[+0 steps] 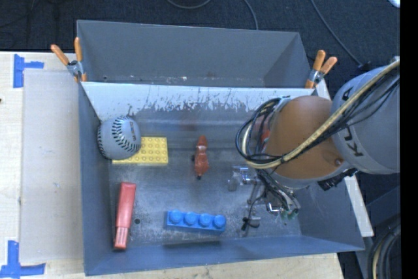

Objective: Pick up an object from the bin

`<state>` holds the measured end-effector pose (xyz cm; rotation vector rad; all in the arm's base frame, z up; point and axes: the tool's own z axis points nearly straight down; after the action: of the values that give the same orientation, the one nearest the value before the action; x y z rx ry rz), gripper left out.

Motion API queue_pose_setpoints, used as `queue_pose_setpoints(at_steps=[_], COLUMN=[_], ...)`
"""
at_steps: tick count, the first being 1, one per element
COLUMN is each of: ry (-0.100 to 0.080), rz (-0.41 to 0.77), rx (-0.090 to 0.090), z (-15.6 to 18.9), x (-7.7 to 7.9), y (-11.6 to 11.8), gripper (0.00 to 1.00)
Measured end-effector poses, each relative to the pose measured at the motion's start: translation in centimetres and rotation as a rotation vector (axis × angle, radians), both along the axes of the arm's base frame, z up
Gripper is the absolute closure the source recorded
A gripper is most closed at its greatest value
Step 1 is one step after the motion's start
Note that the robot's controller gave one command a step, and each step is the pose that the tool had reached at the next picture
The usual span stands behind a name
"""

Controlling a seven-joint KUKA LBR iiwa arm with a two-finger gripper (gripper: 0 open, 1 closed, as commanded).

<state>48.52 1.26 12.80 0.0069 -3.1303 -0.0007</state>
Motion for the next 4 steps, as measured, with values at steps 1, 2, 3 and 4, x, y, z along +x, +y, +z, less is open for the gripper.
queue_pose_setpoints(at_steps=[1, 2, 3, 4], ry=[-0.008, -0.011, -0.003, -0.010], rz=[0.000, 0.046, 0.041, -0.128], rx=[0.000, -0.001, 0.001, -0.002], z=[0.4, -1.3, -3.9, -5.9], x=[0.2, 0.6, -0.4, 1.7], y=[0.0, 0.8, 1.6, 5.1], gripper=[0.00, 0.00, 0.00, 1.00])
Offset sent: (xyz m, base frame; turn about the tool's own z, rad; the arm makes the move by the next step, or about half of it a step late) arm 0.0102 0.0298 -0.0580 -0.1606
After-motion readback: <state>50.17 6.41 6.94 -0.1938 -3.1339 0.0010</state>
